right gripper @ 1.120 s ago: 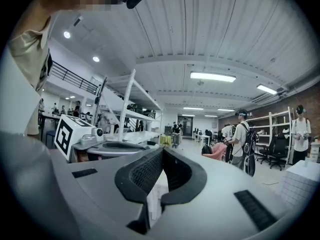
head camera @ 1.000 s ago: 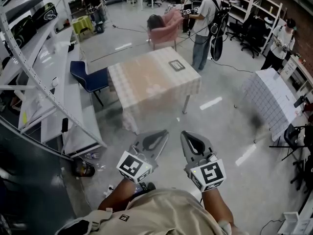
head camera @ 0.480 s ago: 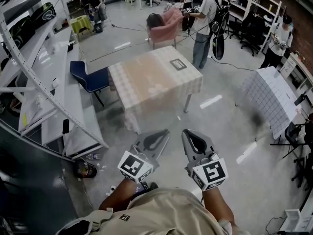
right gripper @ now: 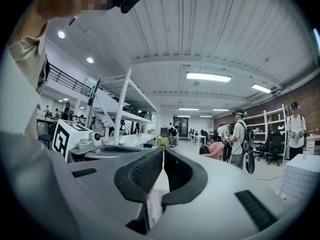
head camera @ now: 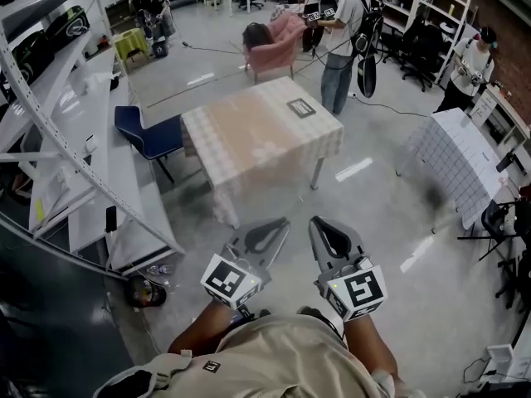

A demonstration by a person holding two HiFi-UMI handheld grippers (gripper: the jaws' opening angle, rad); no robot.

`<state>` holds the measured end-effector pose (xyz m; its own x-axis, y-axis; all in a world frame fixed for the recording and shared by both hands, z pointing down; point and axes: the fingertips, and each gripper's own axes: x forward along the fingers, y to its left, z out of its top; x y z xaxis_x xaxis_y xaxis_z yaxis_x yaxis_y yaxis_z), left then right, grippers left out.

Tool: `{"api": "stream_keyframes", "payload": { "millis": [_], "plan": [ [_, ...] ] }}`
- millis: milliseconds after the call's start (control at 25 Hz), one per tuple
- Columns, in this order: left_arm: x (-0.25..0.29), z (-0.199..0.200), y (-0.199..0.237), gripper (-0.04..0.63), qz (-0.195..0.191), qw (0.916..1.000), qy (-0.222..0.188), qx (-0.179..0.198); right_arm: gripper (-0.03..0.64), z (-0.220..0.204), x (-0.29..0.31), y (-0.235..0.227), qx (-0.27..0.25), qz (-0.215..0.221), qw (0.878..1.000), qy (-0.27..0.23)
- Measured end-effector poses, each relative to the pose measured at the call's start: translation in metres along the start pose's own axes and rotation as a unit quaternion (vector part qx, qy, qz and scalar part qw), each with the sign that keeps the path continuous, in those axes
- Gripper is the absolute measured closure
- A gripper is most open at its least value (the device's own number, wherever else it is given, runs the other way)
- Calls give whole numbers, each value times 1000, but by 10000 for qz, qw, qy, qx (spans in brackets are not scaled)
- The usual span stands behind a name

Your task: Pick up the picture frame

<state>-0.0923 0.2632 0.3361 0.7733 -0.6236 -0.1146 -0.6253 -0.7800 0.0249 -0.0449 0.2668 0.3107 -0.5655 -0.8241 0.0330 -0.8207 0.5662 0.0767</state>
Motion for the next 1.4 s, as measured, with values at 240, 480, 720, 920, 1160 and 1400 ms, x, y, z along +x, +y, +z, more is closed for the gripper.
{"api": "stream_keyframes", "payload": {
  "millis": [240,480,720,920,1160,1400],
  "plan": [
    [9,-6,13,561,28,9998,85,-154,589,-3,7,-19,28,-183,9998,27],
    [33,-5,26,561,-80,9999,67,-6,589,-7,29,-40,151,-209,9997,-6],
    [62,-12,47,561,54,9999,126,15,589,-9,53,-69,196,-99,9998,-32],
    [95,-18,72,561,299,9994,153,-25,589,-12,77,-107,198,44,9998,-83],
    [146,-25,100,561,509,9985,223,-12,589,-15,108,-159,215,252,9994,-95],
    [203,-37,127,561,688,9972,296,52,589,-24,141,-220,256,411,9988,-80]
  ]
}}
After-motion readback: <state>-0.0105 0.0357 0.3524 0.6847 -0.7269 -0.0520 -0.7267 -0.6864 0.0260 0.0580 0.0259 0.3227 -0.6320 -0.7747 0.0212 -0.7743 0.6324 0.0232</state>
